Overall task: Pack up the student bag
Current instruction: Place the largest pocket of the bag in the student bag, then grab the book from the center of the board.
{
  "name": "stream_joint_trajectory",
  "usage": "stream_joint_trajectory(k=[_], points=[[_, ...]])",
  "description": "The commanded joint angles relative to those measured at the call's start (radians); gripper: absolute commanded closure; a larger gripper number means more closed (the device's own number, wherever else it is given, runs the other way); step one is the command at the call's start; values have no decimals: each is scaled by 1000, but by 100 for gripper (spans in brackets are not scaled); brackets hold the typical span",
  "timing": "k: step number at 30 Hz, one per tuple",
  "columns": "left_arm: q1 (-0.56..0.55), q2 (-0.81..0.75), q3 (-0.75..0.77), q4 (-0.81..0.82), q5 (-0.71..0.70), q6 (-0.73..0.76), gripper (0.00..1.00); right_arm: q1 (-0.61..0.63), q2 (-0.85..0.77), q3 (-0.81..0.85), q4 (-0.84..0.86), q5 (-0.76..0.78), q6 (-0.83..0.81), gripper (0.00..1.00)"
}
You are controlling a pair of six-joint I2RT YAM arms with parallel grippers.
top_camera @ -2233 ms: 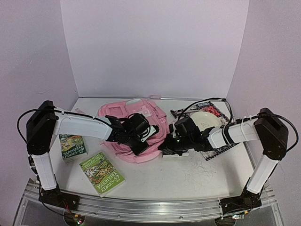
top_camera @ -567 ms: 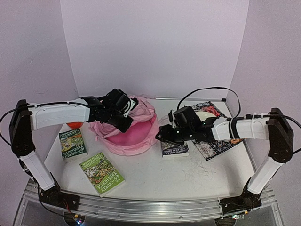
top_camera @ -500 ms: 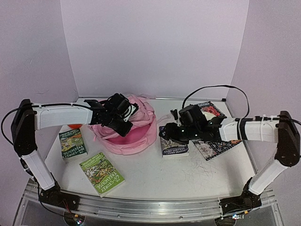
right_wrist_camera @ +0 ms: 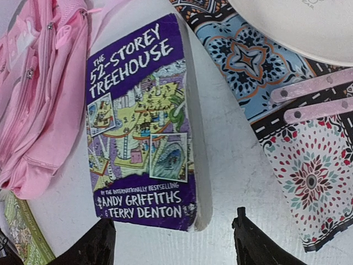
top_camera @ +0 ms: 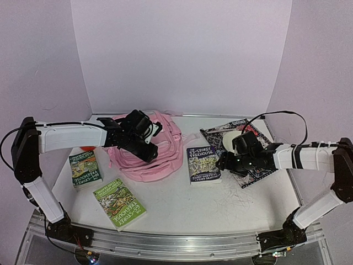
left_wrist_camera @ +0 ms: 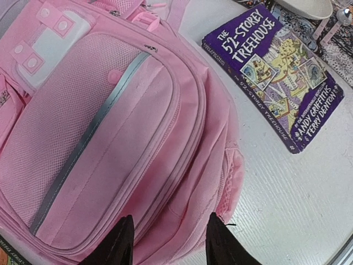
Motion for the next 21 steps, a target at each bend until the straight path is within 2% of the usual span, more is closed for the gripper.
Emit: stream_joint_trajectory(k=[1,6,14,21], points=[[0,-76,73,36,58,-48,50,-25,26,-14,4,-58,-55,27],[-23,-39,103,80,191,-136,46,-40,112,-10,69,-120,-72,30],[-81,71,150,150,231,-228,45,-43,225,9,136,-183,-76,37],[-107,161,171,191,241,-329,44,-46,272,5,188,-259,-86,54]])
